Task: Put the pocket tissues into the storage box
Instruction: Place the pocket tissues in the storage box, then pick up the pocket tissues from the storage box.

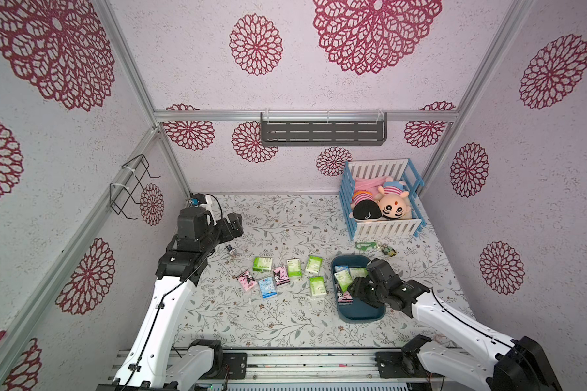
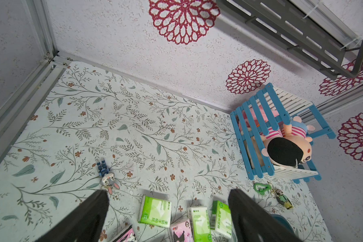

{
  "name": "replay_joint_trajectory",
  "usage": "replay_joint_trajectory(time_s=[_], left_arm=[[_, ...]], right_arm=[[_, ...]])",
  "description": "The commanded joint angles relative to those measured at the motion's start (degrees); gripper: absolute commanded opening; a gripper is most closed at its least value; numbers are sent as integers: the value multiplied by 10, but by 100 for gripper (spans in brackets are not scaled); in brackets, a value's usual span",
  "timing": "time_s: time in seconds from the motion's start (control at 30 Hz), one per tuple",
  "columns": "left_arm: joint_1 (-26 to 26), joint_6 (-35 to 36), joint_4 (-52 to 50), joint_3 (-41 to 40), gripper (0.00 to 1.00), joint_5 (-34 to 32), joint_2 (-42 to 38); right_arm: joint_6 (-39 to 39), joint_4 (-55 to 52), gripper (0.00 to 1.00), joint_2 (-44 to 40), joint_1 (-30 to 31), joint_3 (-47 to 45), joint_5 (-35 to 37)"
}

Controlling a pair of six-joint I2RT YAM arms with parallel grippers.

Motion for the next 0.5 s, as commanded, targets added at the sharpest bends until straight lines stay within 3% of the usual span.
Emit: replay_joint_trajectory(time_s=[0.0, 0.47], left_arm=[[-3, 0, 10, -3, 97, 0, -6], [-3, 12, 1, -6, 97, -11, -10]], right_arm=[[74, 96, 58, -31, -2, -16, -22], [97, 155, 50, 10, -2, -32, 5]])
